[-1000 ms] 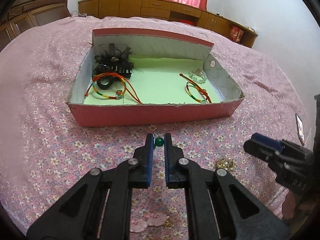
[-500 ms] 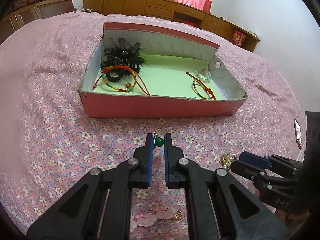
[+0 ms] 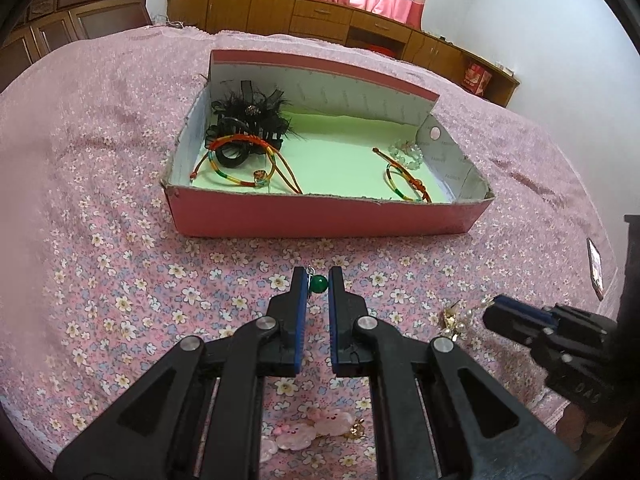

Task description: Organize jewelry

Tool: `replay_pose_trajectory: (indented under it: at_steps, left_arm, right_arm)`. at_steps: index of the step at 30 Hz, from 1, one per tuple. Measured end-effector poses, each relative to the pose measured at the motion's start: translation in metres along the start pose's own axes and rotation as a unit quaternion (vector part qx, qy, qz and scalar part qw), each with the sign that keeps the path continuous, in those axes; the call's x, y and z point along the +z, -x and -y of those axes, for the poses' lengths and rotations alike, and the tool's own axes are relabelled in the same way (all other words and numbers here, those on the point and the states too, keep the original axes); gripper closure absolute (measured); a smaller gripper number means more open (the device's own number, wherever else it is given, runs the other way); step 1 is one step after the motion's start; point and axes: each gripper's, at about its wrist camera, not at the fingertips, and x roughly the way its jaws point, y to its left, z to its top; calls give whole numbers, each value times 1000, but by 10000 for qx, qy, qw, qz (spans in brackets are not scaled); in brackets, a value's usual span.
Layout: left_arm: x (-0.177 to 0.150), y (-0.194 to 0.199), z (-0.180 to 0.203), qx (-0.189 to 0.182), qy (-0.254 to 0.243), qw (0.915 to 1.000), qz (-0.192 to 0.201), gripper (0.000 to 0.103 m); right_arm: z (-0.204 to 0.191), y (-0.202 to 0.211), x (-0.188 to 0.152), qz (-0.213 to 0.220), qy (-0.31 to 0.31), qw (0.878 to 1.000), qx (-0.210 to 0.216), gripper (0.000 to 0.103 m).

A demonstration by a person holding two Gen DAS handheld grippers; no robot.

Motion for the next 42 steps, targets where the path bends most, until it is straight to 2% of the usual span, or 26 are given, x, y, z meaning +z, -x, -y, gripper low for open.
replay_pose_trajectory:
  at_steps: [8, 22, 42]
  left_arm:
    - [6, 15, 3, -33, -25, 9998, 198, 101]
    - [24, 36, 12, -16, -154, 9976, 675, 101]
    - [67, 35, 3, 211, -272, 9907, 1315, 101]
  right_arm:
    - [-7, 22, 10, 392, 187, 9991, -3, 85]
    - [-22, 36, 33, 925, 544, 9942, -75, 85]
    - [-20, 36, 86, 1631, 724, 9834, -320, 85]
